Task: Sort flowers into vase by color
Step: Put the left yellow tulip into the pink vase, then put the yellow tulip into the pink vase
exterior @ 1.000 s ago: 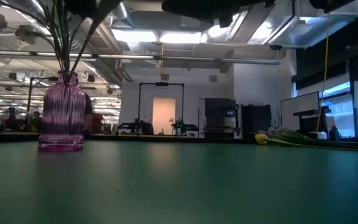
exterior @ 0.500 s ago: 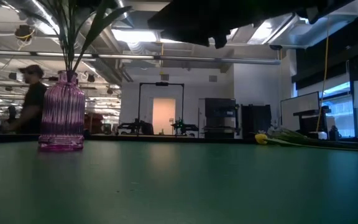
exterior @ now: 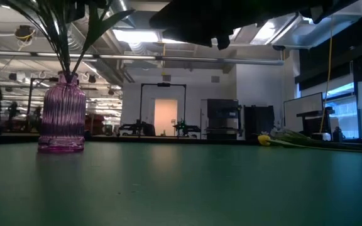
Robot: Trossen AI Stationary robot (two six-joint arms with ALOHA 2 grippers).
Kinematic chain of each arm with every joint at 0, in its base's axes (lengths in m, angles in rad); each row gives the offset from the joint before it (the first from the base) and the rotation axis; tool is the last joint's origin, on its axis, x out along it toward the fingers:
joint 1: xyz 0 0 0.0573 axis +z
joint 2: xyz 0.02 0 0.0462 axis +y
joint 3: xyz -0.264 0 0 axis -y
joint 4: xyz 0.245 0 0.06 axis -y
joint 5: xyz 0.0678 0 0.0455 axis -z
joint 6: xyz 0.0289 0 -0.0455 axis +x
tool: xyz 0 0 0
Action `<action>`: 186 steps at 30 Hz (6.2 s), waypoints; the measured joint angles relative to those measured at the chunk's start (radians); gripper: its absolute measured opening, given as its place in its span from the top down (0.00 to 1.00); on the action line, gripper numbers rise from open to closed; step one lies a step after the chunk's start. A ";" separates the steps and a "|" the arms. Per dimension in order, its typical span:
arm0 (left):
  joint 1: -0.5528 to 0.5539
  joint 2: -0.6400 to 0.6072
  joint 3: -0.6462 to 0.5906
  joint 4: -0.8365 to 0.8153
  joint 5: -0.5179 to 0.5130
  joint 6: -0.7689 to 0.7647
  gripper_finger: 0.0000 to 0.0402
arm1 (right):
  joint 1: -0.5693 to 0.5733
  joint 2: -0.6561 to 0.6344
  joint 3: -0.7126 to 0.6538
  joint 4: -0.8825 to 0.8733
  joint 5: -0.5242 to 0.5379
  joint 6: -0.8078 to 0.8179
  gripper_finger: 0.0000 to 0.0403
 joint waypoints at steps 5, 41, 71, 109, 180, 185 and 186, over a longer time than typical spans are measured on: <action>0.028 -0.003 0.004 0.013 0.003 -0.127 0.96 | 0.000 0.000 0.000 0.008 0.000 0.015 0.42; 0.046 -0.015 0.004 0.085 0.006 0.976 0.67 | 0.000 0.000 0.000 -0.066 0.000 0.019 0.42; -0.067 -0.027 0.205 0.106 -0.070 0.684 0.75 | -0.183 -0.210 -0.042 -0.466 -0.213 0.282 0.42; -0.135 -0.028 0.157 0.144 -0.106 0.665 0.75 | -0.220 0.119 0.574 -0.707 -0.445 0.020 0.42; -0.124 -0.297 0.015 0.267 -0.319 0.710 0.71 | -0.548 -0.375 -0.034 -0.338 -0.426 0.169 0.96; -0.080 -0.170 0.016 0.325 -0.228 0.707 0.62 | -0.388 -0.383 -0.034 -0.077 -0.503 0.061 0.98; -0.071 -0.140 0.016 0.342 -0.206 0.712 0.60 | -0.361 -0.383 -0.034 -0.054 -0.531 0.053 0.98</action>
